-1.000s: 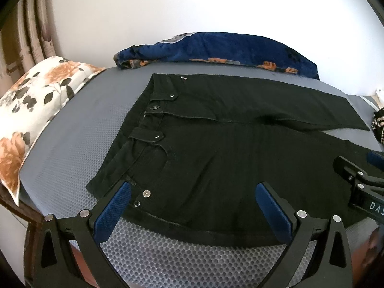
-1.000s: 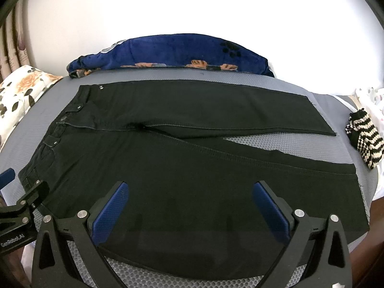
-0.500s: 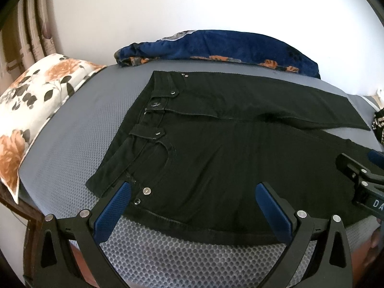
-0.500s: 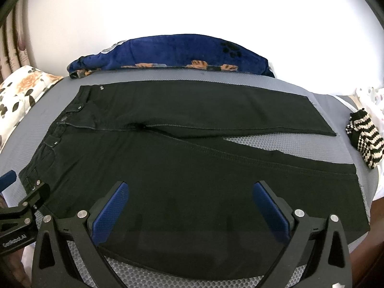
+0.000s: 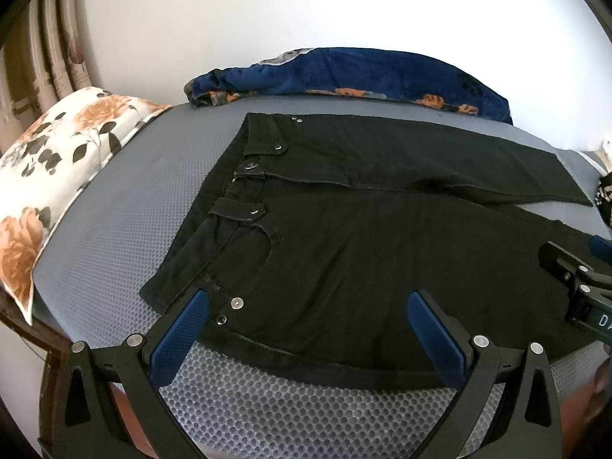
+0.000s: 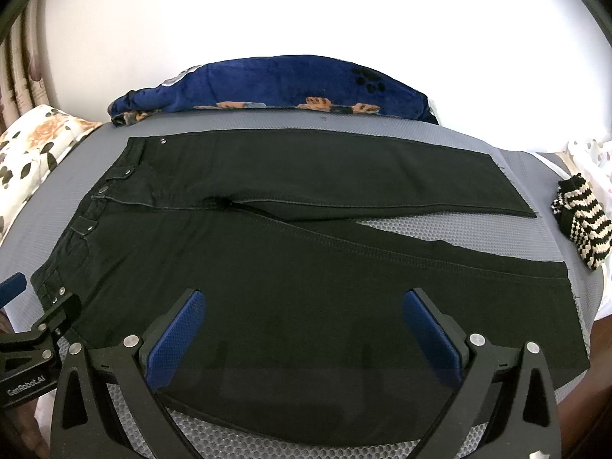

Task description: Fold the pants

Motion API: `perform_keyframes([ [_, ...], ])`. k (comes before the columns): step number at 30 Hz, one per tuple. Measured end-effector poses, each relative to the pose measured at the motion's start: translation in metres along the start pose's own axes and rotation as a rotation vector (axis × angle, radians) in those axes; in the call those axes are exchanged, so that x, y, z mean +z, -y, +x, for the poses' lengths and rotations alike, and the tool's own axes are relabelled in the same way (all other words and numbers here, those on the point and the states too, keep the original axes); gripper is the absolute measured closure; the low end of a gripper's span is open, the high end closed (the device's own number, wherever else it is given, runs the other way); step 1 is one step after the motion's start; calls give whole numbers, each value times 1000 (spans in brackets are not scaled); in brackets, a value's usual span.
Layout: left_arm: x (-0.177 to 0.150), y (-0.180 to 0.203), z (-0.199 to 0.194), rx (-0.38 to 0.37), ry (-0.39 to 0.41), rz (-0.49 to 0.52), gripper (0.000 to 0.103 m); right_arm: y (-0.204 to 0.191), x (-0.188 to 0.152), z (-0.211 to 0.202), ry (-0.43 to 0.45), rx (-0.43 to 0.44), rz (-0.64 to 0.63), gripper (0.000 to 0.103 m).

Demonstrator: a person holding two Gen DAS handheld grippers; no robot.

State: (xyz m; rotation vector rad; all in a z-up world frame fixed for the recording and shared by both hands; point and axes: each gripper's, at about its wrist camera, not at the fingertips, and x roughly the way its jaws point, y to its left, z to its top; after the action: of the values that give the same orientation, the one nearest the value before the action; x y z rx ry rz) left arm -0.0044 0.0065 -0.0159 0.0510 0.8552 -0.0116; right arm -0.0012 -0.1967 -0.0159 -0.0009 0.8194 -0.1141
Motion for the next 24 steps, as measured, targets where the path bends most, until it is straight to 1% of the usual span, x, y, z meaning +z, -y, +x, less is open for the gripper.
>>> perform_keyframes([
  [24,-5,-1,0,0,4,8,0,1,0,0,-4,5,0,1],
])
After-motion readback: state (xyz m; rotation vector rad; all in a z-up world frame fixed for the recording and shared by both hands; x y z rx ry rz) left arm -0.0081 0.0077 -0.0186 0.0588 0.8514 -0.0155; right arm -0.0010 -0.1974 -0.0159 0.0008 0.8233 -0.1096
